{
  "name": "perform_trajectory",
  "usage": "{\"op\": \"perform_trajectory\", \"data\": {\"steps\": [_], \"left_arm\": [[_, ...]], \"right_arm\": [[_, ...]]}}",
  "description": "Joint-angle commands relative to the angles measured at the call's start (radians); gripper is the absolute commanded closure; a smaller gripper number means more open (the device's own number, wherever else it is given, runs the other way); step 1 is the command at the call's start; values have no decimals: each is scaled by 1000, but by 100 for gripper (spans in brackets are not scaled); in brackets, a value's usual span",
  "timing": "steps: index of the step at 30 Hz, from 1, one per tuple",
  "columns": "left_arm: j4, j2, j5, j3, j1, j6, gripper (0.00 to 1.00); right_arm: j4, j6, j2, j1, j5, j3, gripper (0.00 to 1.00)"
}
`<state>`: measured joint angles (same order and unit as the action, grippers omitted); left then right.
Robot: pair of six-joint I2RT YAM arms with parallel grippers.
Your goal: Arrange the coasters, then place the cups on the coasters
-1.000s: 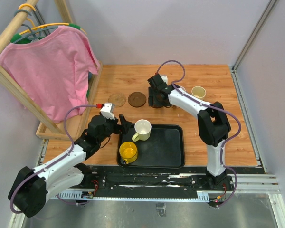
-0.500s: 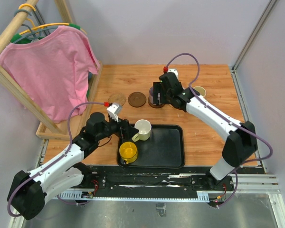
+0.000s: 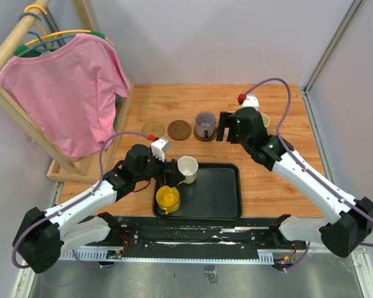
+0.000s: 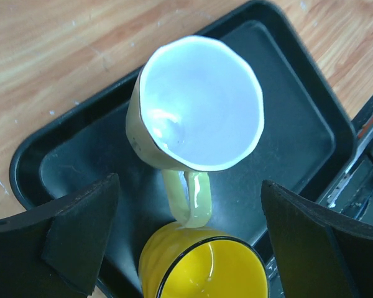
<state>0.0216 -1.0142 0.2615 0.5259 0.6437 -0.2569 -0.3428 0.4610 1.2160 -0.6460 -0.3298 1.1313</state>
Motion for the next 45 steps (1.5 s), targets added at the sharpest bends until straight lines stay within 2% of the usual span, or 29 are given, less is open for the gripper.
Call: {"op": "perform_trajectory", "data": {"steps": [1,9,13,23,29,38,40,45], "left_arm": [[38,-40,-78,44,46,18,0],[21,-92,-134,41,75,32,1],[-7,-108,-157,34,79,42,6],[-36,-191,-132,67,90,60,30],[-53,-220,-124,69,98,62,35],[-44,-259,-126,85,113,65,54],[-42,-267,-127,88,119,67,60],[-43,-280,-135,99,134,70,82]], "right_arm": [[83,-41,-86,-7,-63,-69,15],[125,-54,-130,-7,-73,-129,14],[127,-58,-116,-6,-59,-131,15],[123,-62,-95,-7,-46,-136,14],[126,-62,-95,-7,-40,-146,14],[129,-61,-80,-7,-28,-147,14],[128,-60,-80,-7,-28,-150,14],[127,-60,-95,-7,-31,-159,14]]}}
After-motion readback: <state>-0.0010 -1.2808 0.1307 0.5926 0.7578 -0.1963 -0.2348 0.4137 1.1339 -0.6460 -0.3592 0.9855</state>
